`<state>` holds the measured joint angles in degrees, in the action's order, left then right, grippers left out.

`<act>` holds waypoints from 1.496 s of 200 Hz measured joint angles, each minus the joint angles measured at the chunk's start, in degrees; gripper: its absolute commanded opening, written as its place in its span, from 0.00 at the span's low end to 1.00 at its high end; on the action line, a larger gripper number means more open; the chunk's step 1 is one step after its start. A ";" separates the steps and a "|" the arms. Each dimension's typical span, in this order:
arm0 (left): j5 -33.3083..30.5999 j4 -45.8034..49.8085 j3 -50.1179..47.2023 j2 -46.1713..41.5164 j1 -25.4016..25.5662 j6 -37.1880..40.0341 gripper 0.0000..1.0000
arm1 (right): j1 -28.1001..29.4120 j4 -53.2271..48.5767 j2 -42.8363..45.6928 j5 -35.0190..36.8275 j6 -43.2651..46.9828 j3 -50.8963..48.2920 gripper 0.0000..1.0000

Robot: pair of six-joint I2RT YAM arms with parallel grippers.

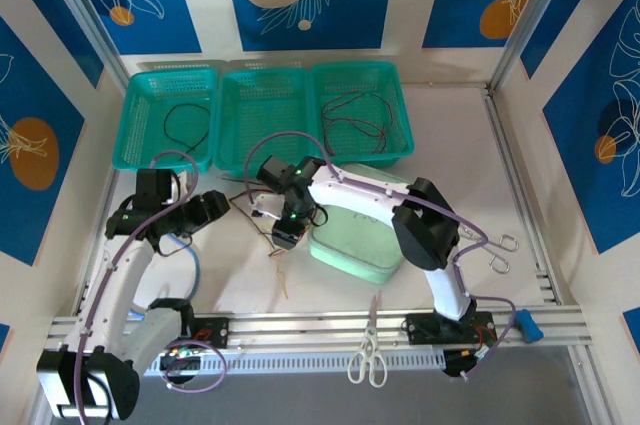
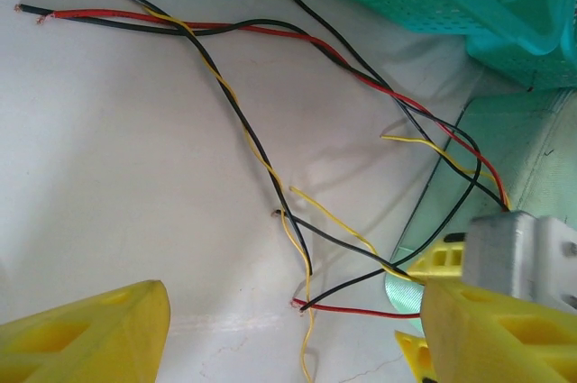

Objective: Untangle the cables

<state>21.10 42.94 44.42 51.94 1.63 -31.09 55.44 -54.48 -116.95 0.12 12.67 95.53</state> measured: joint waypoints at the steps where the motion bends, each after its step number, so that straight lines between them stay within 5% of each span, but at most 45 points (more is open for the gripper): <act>1: 0.00 0.00 0.00 0.02 0.00 0.00 0.73 | -0.02 -0.04 -0.17 -0.07 0.07 0.11 0.41; 89: 0.11 0.00 0.00 0.02 -0.02 0.11 0.73 | -1.84 -1.16 -4.66 -0.35 0.85 3.82 0.34; 141: 0.13 0.00 0.00 0.00 -0.02 0.11 0.73 | -1.53 -1.95 -5.25 0.98 2.71 4.35 0.00; 250: 1.20 -0.09 0.00 0.02 -0.02 0.04 0.72 | 2.84 -1.46 -0.74 21.22 6.91 7.67 0.00; 299: 2.34 -0.50 0.17 0.02 -0.02 -0.07 0.71 | 0.76 0.66 3.52 19.65 6.40 7.56 0.00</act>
<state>23.44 42.44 44.60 51.96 1.61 -31.16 56.21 -53.82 -113.43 19.77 19.07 103.09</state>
